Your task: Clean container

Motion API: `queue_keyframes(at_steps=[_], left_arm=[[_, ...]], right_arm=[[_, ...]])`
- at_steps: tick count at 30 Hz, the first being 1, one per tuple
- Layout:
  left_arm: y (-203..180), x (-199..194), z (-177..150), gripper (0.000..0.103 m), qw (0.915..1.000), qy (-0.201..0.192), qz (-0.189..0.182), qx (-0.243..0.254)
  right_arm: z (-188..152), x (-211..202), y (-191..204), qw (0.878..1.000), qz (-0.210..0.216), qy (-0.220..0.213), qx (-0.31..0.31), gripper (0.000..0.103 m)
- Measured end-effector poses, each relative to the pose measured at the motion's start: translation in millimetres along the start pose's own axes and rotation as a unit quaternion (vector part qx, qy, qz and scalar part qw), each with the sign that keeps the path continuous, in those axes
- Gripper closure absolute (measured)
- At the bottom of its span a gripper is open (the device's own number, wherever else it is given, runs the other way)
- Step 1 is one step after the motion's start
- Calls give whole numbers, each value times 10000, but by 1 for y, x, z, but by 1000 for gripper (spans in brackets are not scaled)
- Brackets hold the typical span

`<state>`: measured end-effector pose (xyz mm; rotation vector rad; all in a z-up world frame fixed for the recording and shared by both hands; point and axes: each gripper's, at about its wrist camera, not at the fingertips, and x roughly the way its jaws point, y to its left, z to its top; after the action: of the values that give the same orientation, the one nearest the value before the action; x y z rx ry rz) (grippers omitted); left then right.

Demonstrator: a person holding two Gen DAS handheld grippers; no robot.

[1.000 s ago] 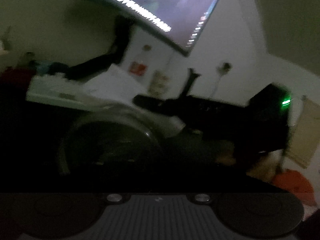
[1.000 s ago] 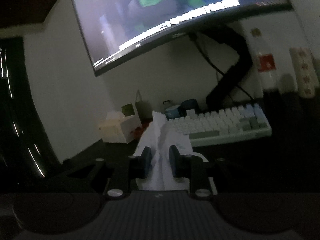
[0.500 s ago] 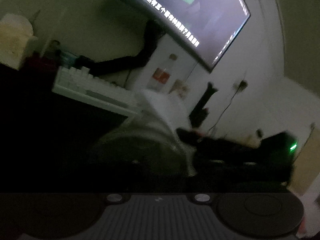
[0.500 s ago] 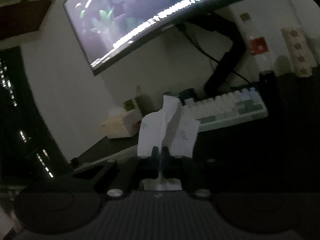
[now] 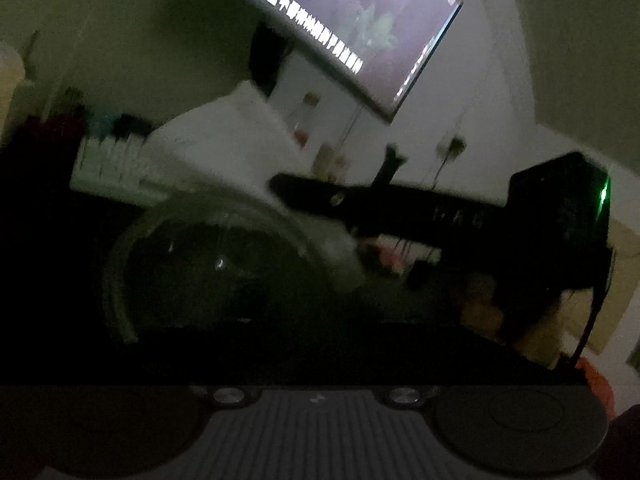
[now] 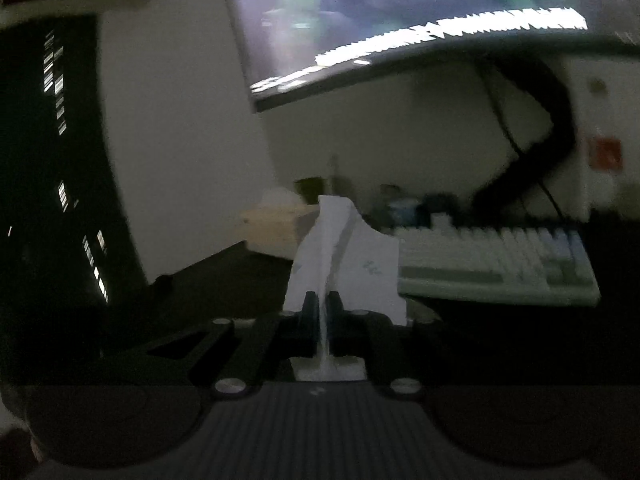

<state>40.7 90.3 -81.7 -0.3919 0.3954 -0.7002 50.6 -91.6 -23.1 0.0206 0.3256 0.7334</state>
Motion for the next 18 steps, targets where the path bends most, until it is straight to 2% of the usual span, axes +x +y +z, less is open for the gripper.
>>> queue_keyframes(at_steps=[3,5,6,8,12,13,16,18], left_arm=[[12,-2,0,90,9984,-206,-181,-485],[24,-4,3,91,9921,-281,-646,-1037],[29,-7,4,91,9861,-301,-1037,-1264],[30,-10,9,91,9807,-259,-1393,-1347],[12,-10,11,88,9914,-59,-1105,-696],[6,-9,12,81,9937,27,-995,-510],[-16,-3,10,40,9976,450,-487,197],[-30,4,7,38,9951,736,-262,606]], right_arm=[[-3,1,-6,9997,71,-78,204,95],[-3,-3,-10,9993,-23,-47,383,95],[-3,-7,-10,9990,-40,-42,444,95],[-4,-16,-11,9984,-95,-14,554,94],[-12,-23,-10,9978,-313,15,580,94],[-14,-25,-11,9977,-343,-14,580,94],[-18,-29,-15,9974,-343,-99,623,94],[-20,-32,-15,9975,-390,-191,553,95]])
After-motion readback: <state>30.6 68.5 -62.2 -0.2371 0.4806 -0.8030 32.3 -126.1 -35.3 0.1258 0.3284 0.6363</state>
